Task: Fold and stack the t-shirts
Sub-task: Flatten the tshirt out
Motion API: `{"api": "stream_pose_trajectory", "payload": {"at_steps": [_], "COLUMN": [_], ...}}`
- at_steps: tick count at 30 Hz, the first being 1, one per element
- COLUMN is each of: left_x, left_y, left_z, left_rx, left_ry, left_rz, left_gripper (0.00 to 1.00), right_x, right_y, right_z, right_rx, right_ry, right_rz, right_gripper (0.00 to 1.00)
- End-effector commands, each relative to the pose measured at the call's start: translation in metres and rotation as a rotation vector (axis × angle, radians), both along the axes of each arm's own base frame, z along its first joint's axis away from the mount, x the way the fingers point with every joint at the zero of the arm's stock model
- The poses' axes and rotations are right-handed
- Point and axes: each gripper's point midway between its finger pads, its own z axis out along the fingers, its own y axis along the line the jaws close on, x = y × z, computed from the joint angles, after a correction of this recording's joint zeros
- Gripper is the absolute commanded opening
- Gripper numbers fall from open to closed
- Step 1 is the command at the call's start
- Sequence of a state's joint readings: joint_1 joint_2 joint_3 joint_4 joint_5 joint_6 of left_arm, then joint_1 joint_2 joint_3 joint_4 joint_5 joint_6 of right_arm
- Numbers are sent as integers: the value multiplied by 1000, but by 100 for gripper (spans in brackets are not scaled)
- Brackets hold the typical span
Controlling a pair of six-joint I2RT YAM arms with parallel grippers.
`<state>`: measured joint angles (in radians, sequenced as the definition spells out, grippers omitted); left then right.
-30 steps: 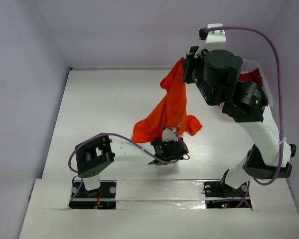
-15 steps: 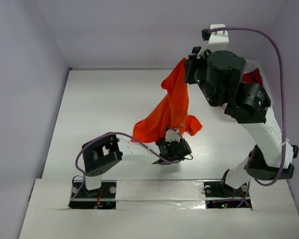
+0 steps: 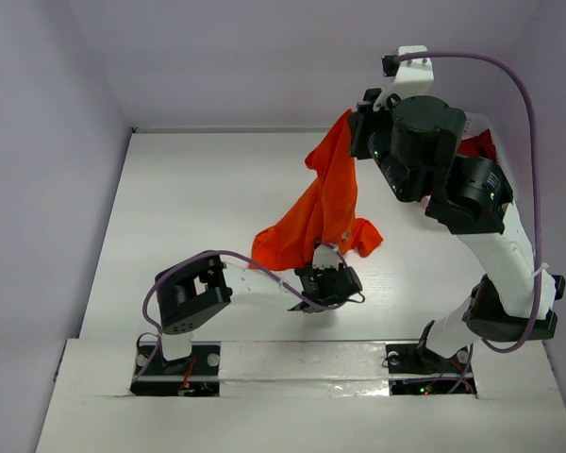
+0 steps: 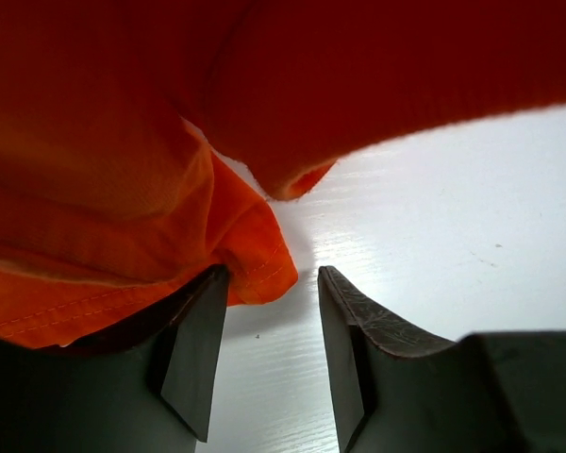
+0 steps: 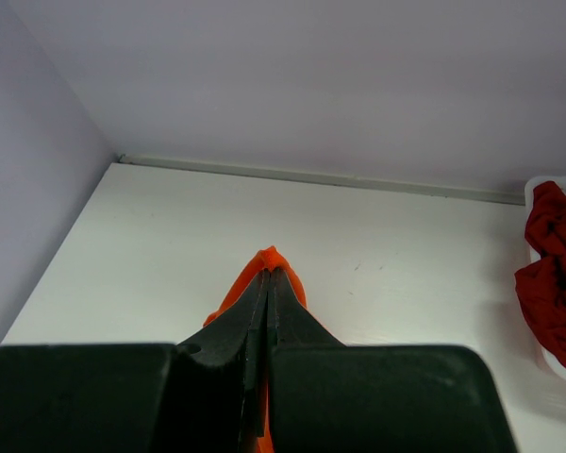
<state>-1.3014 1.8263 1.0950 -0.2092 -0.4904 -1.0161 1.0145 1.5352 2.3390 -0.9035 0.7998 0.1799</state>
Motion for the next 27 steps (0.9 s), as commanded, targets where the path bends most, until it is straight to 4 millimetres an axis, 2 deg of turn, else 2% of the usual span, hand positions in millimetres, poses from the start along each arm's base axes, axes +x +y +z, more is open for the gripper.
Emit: {"api": "stream_pose_trajectory", "payload": {"at_steps": [1, 14, 17, 20, 23, 24, 26, 27], "left_x": [0, -3, -2, -1, -1, -2, -3, -4], "left_y": [-5, -5, -6, -4, 3, 12, 19, 24], "left_z": [6, 0, 3, 7, 17, 36, 39, 56], "left_rx": [-13, 2, -3, -2, 2, -22, -21, -53], "left_ry": [-3, 15, 12, 5, -6, -17, -20, -30], "left_rz": [7, 2, 2, 5, 14, 23, 30, 34], "left_gripper": [40, 13, 0, 0, 0, 0, 0, 0], "right_x": [-5, -4, -4, -3, -3, -3, -4, -4], "right_y": [-11, -9, -8, -7, -7, -8, -11, -13], "right_z": [27, 26, 25, 23, 19, 18, 16, 17], "right_rx": [101, 102, 99, 94, 90, 88, 87, 91], "right_ry": [-61, -61, -58, -54, -48, -45, -43, -45], "right_rz": [-8, -5, -3, -5, -7, -10, -17, -24], "right_gripper": [0, 0, 0, 0, 0, 0, 0, 0]}}
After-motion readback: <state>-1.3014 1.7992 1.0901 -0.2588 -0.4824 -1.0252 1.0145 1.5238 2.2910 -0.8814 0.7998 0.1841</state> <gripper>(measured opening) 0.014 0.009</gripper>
